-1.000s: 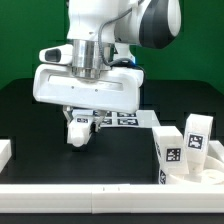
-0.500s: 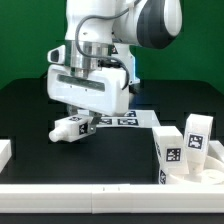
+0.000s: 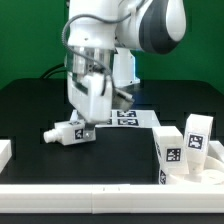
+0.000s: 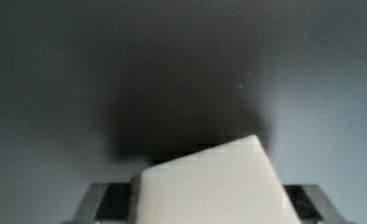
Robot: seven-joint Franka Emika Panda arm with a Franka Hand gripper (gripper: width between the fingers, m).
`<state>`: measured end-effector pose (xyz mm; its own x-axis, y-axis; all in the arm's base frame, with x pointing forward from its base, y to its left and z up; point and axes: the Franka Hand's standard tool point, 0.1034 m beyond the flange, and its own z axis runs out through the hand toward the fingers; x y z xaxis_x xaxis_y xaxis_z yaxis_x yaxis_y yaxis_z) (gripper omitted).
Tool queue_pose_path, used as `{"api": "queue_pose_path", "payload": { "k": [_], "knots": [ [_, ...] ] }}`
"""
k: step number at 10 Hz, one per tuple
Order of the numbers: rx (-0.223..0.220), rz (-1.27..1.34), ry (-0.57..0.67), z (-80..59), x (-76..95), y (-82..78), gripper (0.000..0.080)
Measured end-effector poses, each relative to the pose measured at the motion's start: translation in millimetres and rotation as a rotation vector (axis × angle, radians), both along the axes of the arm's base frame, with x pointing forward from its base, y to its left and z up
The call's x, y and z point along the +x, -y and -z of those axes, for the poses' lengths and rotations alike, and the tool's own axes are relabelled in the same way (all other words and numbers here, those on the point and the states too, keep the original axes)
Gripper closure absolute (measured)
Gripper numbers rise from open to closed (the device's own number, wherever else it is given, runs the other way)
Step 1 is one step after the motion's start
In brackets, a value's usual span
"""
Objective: Assemble stool
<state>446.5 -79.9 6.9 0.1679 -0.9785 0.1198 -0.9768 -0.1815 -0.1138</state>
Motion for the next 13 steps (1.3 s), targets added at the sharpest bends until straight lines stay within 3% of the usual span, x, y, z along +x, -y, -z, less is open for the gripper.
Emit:
{"api": "queue_pose_path", "payload": {
  "k": [2, 8, 11, 13],
  "knots": [
    [0.019, 0.428, 0.091, 2.1, 4.5, 3.0, 0.0475],
    [0.070, 0.779, 0.148, 1.9, 1.7, 7.0, 0.0475],
    [0.083, 1.370, 0.346, -0.2, 3.1, 10.2, 0.0475],
    [0.093, 1.463, 0.373, -1.6, 4.0, 14.4, 0.0475]
  ]
}}
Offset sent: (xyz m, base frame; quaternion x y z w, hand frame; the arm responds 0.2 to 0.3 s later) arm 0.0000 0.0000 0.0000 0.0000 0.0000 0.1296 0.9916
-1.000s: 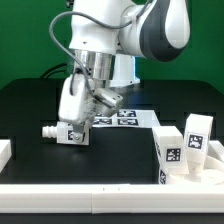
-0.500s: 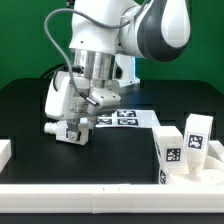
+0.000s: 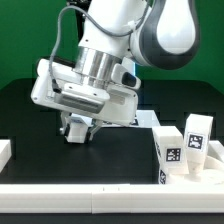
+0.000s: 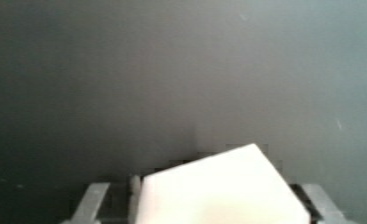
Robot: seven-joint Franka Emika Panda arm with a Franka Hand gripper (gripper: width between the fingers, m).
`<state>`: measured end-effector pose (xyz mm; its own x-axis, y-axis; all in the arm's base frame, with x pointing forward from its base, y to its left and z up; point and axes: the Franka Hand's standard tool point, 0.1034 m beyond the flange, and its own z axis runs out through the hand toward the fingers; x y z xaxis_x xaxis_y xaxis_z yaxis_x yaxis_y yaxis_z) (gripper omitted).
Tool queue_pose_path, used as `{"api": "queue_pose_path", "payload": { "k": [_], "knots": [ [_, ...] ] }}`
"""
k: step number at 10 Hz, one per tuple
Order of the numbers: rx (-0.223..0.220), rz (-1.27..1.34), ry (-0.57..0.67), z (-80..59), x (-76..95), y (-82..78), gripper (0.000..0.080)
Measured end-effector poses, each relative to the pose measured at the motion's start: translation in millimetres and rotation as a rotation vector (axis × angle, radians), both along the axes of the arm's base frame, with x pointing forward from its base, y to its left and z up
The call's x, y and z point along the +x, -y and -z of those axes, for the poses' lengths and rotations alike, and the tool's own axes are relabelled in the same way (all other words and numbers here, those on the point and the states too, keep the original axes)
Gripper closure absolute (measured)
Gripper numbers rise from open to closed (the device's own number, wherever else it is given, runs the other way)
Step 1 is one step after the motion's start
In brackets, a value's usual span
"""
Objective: Assemble stool
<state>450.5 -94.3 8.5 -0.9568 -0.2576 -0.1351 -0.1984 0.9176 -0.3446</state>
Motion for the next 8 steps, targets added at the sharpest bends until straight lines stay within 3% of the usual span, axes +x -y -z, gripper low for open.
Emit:
{"api": "queue_pose_path", "payload": {
  "k": [2, 4, 6, 7, 8],
  "knots": [
    [0.007, 0.074, 0.014, -0.7, -4.1, 5.1, 0.0475],
    [-0.037, 0.306, 0.090, -7.9, -3.4, 13.8, 0.0475],
    [-0.001, 0.335, 0.148, -13.0, 26.1, 1.8, 0.0475],
    [0.020, 0.295, 0.138, -10.5, 29.9, 1.0, 0.0475],
    [0.014, 0.282, 0.131, -10.7, 29.4, 4.6, 0.0373]
  ]
}}
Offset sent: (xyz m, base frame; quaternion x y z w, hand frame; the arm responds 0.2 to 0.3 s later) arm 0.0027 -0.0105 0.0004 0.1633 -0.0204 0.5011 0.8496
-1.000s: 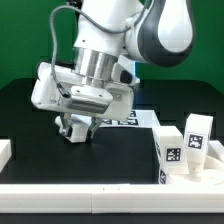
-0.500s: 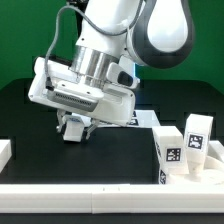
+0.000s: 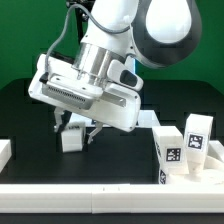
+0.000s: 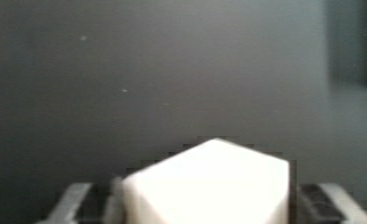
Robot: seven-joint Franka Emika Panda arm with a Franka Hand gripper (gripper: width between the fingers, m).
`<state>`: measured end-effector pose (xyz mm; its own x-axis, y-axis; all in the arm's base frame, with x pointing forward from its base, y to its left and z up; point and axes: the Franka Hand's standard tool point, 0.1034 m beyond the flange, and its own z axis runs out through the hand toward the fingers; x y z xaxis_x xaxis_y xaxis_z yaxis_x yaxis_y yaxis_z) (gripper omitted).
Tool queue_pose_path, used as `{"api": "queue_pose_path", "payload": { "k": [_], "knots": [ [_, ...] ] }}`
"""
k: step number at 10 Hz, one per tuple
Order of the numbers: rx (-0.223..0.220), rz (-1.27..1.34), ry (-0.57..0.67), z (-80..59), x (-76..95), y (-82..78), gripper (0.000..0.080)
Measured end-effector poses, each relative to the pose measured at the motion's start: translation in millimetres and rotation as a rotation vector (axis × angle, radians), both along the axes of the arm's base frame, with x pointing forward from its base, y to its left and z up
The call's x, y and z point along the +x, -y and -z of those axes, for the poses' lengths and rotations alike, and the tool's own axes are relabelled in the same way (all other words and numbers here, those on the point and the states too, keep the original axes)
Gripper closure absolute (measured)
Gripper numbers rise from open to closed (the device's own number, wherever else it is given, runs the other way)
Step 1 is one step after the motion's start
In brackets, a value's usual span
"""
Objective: Assemble stool
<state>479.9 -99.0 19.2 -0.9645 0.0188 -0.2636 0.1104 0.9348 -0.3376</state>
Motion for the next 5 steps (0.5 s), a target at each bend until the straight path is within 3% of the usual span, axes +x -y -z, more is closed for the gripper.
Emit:
{"api": "queue_pose_path", "payload": {
  "k": [1, 2, 3, 5],
  "knots": [
    [-0.006, -0.021, -0.008, -0.2, 0.5, 1.2, 0.0240],
    [-0.018, -0.074, -0.026, -0.8, 1.3, 0.3, 0.0178],
    [-0.027, -0.115, -0.035, -4.9, 2.8, 0.4, 0.0178],
    [-0.058, -0.263, -0.056, -27.3, 7.5, -2.3, 0.0154]
  ]
}}
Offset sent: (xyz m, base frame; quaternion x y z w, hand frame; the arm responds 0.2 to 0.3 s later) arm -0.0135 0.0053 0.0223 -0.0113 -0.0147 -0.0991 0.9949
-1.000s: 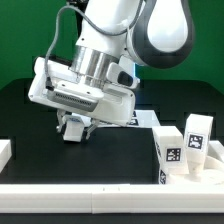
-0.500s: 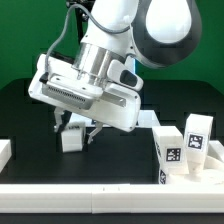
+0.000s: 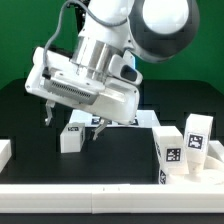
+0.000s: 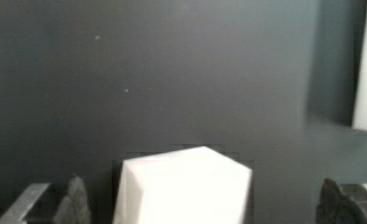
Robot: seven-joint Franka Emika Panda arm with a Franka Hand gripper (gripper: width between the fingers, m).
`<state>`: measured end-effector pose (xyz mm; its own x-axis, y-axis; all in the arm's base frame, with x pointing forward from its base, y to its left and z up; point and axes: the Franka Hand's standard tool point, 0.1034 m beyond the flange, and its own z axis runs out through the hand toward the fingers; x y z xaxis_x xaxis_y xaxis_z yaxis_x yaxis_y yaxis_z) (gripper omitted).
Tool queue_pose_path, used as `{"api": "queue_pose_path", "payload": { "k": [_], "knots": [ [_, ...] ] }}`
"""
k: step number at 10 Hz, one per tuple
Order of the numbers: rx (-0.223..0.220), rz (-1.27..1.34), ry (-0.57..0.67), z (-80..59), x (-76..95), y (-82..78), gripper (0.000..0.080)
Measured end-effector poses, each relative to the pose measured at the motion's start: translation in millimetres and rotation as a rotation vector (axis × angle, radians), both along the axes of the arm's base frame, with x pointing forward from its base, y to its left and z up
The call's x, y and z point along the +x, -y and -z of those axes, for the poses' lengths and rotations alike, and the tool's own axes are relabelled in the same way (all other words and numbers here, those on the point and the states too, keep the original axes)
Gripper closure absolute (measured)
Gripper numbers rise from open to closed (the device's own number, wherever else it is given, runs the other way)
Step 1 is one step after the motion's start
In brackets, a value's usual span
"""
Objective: Assemble stool
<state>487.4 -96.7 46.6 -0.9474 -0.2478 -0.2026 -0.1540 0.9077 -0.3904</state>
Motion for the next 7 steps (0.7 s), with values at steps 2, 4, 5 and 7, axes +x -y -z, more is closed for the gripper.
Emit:
{"api": "queue_pose_path", "payload": {
  "k": [2, 4, 5, 7],
  "knots": [
    [-0.062, -0.277, -0.081, -11.8, -3.4, 1.4, 0.0151],
    [-0.114, -0.405, -0.138, -7.1, -5.7, 5.7, 0.0151],
    [-0.131, -0.454, -0.154, -7.5, -4.4, 6.1, 0.0151],
    [-0.201, -0.693, -0.207, -11.7, 8.3, 8.5, 0.0151]
  ]
}}
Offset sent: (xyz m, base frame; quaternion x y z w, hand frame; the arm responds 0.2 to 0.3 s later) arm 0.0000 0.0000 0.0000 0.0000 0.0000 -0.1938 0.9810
